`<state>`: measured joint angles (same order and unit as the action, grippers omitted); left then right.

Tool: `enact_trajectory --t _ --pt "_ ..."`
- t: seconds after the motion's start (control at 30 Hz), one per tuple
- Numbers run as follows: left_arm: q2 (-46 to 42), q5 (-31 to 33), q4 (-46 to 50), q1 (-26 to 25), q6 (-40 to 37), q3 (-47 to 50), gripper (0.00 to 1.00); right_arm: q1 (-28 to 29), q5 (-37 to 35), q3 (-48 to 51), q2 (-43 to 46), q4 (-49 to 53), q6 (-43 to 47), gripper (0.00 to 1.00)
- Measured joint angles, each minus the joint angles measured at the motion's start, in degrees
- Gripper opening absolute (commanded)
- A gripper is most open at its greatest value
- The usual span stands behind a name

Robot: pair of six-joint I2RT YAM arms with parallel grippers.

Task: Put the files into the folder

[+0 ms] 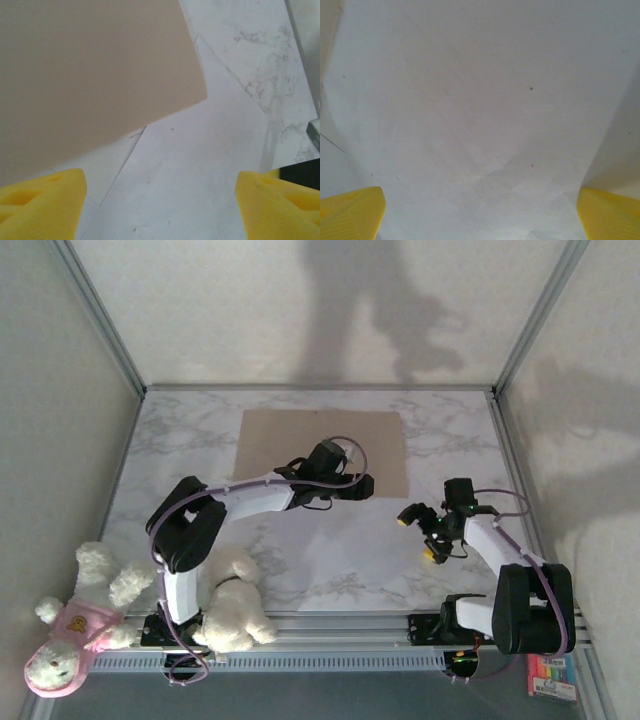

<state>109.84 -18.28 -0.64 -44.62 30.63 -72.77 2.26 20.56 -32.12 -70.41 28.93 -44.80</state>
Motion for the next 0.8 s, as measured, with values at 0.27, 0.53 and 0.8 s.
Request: enact_trajectory --t 0.27,0.53,0.8 --pt "3.54 0.02 -0.76 -1.68 1.07 -2.25 0.78 -5.46 0.28 0.17 -1.75 -4.09 0.04 0.99" --pt "7.96 0.02 1.36 -3.23 1.27 -6.91 0.79 -12.57 3.54 -0.59 -4.37 -6.45 0.68 0.98" --pt "10.84 0.02 3.45 -5.57 1.79 -10.47 0.8 -20.41 2.86 -3.28 -6.78 -6.27 4.42 0.98"
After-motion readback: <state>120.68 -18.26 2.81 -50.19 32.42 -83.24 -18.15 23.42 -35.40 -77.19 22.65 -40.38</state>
